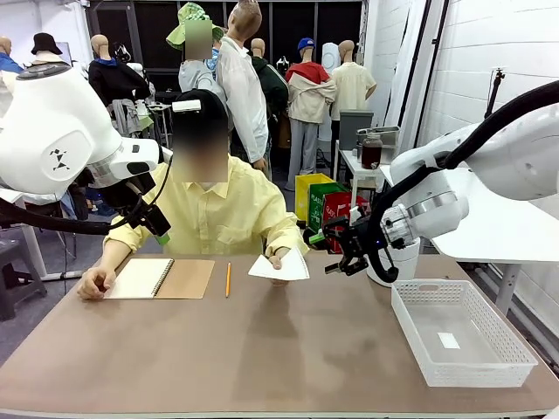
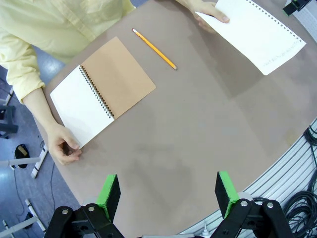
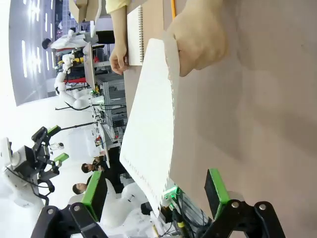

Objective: Sort the paper based on its condition.
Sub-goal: If a person hands you a paper, place it in the Organizing basket , and if it's crumpled, put it in the Trash can.

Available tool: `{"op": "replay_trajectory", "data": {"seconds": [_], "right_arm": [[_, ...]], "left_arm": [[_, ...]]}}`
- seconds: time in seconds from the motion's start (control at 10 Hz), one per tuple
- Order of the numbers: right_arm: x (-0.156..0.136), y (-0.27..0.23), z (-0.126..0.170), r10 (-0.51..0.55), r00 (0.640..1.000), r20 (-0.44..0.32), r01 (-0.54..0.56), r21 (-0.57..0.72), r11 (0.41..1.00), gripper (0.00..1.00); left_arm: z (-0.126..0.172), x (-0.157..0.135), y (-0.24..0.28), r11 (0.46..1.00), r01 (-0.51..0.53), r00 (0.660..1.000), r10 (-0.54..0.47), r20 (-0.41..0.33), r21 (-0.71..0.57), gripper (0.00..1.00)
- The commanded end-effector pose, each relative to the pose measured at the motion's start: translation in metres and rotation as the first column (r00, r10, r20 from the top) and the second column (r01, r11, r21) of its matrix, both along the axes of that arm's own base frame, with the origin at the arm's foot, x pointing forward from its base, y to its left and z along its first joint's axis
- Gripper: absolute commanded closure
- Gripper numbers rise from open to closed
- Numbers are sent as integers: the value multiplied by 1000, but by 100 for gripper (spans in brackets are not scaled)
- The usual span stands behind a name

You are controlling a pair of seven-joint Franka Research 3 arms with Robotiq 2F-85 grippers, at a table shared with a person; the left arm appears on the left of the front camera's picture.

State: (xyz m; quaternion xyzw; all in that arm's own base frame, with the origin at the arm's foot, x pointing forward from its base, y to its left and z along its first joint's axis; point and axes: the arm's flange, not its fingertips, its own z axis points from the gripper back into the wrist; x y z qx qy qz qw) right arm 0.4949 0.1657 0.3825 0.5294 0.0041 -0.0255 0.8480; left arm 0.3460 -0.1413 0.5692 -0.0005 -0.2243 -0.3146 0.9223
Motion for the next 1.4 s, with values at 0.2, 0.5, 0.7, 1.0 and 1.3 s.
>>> {"op": "replay_trajectory", "data": {"seconds": [0.2, 0.5, 0.7, 1.0, 1.3], "right_arm": [[19, 18, -15, 1, 996, -90, 2, 34, 999, 0], [30, 28, -26, 33, 989, -146, -19, 91, 996, 0], [35, 37, -29, 35, 983, -178, -19, 93, 996, 0], [37, 41, -33, 42, 976, -215, -25, 82, 996, 36], [36, 40, -30, 32, 973, -227, -17, 67, 998, 84]], "left_arm": [[1, 0, 1, 1000, 2, 1000, -2, 0, -2, 0], [1, 0, 1, 1000, 2, 1000, -2, 0, -2, 0], [1, 0, 1, 1000, 2, 1000, -2, 0, -2, 0], [1, 0, 1, 1000, 2, 1000, -2, 0, -2, 0], [1, 0, 1, 1000, 2, 1000, -2, 0, -2, 0]]}}
